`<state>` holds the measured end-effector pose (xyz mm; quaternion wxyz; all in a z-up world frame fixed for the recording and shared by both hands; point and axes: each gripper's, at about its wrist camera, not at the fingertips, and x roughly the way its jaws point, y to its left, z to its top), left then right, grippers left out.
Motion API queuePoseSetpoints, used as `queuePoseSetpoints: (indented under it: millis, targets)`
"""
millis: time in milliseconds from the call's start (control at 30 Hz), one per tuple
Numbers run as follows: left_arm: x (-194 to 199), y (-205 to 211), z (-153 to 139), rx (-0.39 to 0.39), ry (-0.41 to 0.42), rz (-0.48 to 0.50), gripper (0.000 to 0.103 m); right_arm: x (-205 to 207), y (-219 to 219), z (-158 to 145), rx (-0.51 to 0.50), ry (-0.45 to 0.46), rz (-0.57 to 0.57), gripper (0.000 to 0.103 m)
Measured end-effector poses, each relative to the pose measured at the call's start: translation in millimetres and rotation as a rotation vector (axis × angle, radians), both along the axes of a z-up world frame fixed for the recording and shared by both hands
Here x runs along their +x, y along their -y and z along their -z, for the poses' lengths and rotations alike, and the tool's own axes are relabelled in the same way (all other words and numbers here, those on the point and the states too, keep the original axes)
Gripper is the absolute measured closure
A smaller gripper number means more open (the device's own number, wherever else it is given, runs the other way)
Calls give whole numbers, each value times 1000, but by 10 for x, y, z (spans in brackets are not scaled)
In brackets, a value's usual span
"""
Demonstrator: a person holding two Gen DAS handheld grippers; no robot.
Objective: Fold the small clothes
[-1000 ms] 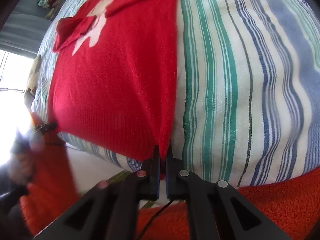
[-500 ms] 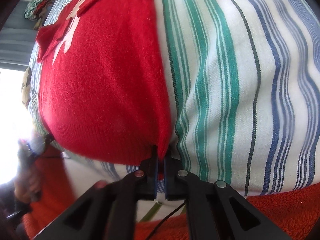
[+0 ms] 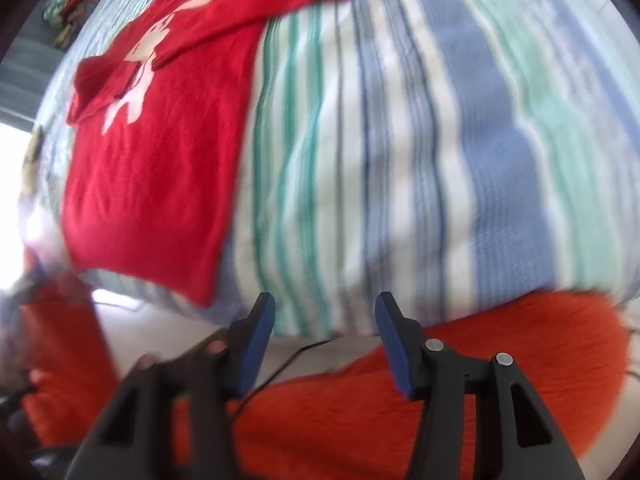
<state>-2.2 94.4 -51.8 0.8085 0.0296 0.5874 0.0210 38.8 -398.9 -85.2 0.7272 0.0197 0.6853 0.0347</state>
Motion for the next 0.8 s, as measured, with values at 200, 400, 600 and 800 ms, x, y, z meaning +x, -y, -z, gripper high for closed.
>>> queuePoseSetpoints:
  millis: [200,400,600,800]
  targets:
    - [538,-206,-95,-13,224,-138,11,661,-619,-670,-332,397,-391,42]
    - [541,-28,230,-48,233,-161,12,1228,-1784,-237,-87,497,-661,43]
    - [465,-200,303,-45,219,-229,12,1693,-1921,432,10,451,-592,67]
    - [483,-275,374,-69,193,-291,12,1689,-460,-87,172,614,-131,96]
